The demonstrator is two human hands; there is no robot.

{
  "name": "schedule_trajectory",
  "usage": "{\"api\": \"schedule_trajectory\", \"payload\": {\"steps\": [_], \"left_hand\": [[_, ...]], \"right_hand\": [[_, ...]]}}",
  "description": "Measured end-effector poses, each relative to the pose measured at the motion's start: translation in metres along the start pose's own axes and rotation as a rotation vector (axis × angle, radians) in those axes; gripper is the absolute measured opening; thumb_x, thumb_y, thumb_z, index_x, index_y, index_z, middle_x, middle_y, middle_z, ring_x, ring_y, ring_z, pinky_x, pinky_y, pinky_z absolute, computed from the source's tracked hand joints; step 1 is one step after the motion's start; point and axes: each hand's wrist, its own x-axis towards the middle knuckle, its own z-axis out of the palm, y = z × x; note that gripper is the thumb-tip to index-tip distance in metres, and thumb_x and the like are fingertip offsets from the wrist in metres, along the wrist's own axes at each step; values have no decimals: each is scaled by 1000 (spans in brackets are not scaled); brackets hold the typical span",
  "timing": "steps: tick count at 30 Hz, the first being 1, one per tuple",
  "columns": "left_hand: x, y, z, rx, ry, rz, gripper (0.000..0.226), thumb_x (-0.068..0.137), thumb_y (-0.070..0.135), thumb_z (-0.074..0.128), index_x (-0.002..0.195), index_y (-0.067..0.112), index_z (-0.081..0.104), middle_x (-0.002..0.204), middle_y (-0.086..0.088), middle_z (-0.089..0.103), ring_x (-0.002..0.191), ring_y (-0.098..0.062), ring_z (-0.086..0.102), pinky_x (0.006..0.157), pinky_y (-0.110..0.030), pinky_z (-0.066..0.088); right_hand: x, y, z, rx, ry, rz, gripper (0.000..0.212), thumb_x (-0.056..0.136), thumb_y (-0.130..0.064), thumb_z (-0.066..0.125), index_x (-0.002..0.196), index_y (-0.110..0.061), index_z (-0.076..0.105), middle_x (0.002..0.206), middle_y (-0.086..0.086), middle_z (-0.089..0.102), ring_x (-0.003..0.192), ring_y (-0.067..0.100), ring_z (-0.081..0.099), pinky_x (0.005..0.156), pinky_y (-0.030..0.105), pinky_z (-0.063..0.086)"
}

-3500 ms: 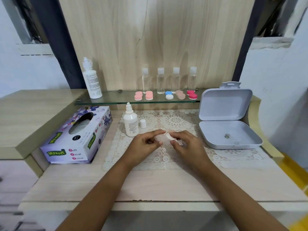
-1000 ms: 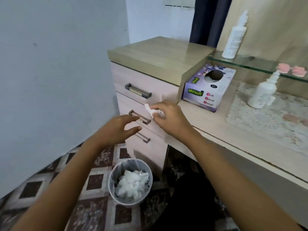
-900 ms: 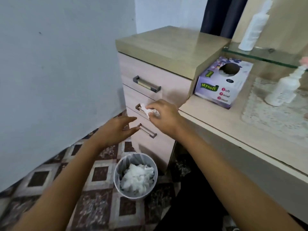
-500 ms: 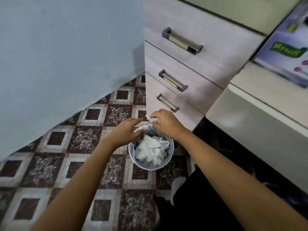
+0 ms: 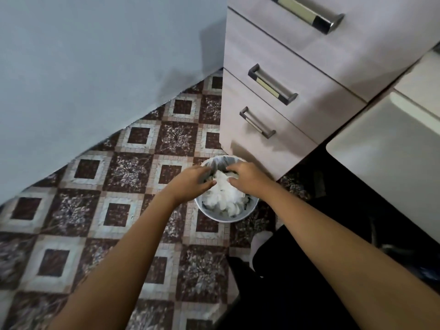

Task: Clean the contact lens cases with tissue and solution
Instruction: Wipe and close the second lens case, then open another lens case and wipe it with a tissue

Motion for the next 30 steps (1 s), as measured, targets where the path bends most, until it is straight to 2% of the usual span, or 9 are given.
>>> {"api": "schedule_trajectory", "payload": {"steps": [5,7,9,11,17,20,22,26,30], "left_hand": [[-1,1,-11,-7,18,-12,57,91,43,53,139,14,43,137,-8,50,124,-22,46,101,-32,36],[-1,9,-19,-1,43,11,56,91,42,53,138,14,43,138,-7,49,124,-21,46,102,-32,35],[-1,19,-30,25,82,44,54,92,37,54,138,12,43,139,-8,48,125,-21,46,102,-29,34],[-1,29,-44,24,120,77,52,92,37,54,137,13,44,137,-7,50,121,-20,49,100,-28,36],[-9,67,-90,71,254,169,53,91,41,54,137,15,44,138,-8,49,121,-20,50,101,-31,38],[-19,94,-113,97,341,250,50,90,37,56,134,15,48,132,-10,54,115,-22,54,99,-33,41],[-25,110,-126,115,376,286,52,90,37,56,135,14,47,134,-8,52,116,-22,53,99,-29,37],[-36,148,-146,174,429,345,58,89,43,53,140,19,40,142,-4,45,127,-20,44,103,-26,30],[-46,201,-155,210,501,478,60,89,47,55,139,16,41,141,-4,46,129,-19,43,99,-19,26]], "right_hand": [[-7,0,-14,-7,38,-8,28,90,-19,51,110,-1,60,105,15,63,100,30,57,83,40,46],[-10,-2,-26,-26,58,-23,33,92,-21,50,115,1,56,116,17,60,107,31,54,90,40,44],[-15,-5,-42,-36,86,-62,41,93,-23,48,129,-2,49,132,14,52,122,28,46,100,33,38],[-20,-10,-61,-58,130,-113,46,93,-25,48,136,-8,43,141,10,45,129,23,40,103,28,31],[-44,-26,-117,-100,299,-201,50,94,-29,48,140,-11,38,148,7,35,137,18,30,112,30,24],[-64,-31,-144,-145,384,-243,49,94,-27,47,140,-10,37,148,8,35,138,17,28,110,23,17],[-79,-34,-160,-186,421,-251,50,96,-28,45,142,-11,34,150,6,31,140,14,23,109,20,14],[-115,-35,-190,-201,519,-256,50,96,-30,43,142,-14,33,150,3,31,139,13,23,110,22,18],[-166,-23,-221,-223,635,-246,50,95,-29,45,141,-13,35,149,4,33,138,15,25,110,23,19]]}}
